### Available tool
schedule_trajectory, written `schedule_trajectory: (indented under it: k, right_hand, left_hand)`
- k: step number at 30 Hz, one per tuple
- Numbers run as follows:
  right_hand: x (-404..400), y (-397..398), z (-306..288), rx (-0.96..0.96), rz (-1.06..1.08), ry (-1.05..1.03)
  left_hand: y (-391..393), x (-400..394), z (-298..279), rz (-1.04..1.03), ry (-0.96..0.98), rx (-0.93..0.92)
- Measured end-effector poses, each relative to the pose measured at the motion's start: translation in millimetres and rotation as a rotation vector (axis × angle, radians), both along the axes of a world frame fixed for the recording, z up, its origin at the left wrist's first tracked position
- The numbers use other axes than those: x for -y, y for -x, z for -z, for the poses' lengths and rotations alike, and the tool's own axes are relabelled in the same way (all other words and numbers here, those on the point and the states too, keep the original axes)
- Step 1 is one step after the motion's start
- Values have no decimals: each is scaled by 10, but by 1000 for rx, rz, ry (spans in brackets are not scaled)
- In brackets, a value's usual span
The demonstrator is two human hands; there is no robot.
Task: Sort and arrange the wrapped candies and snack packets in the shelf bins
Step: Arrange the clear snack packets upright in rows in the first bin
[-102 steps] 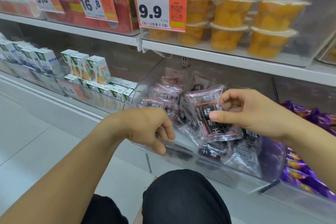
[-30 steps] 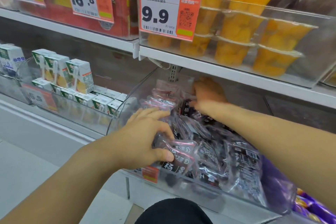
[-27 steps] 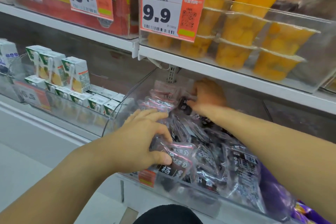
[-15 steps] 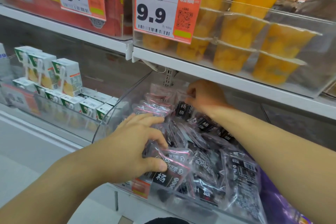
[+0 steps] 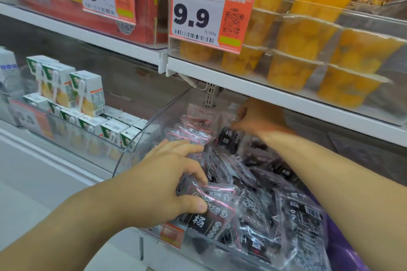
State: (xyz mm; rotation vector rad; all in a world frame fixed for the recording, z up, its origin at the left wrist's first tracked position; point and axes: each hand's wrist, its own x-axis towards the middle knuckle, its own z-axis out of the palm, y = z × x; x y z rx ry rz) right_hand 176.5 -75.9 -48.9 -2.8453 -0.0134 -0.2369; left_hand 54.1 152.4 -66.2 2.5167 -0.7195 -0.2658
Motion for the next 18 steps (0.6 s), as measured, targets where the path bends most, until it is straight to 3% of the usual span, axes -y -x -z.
schedule_trajectory:
  k: [5, 12, 16, 18]
  right_hand:
    - [-41, 25, 27, 13, -17, 36]
    - [-80, 246, -140, -94, -10, -235]
    - [-147, 333, -345, -343, -1, -37]
    - [-135, 364, -367, -533, 43, 202]
  left_hand:
    - [-12, -2, 11, -5, 24, 6]
    - [-20, -6, 41, 8, 61, 42]
    - [-35, -21, 80, 19, 96, 73]
    - [-47, -22, 88, 24, 90, 115]
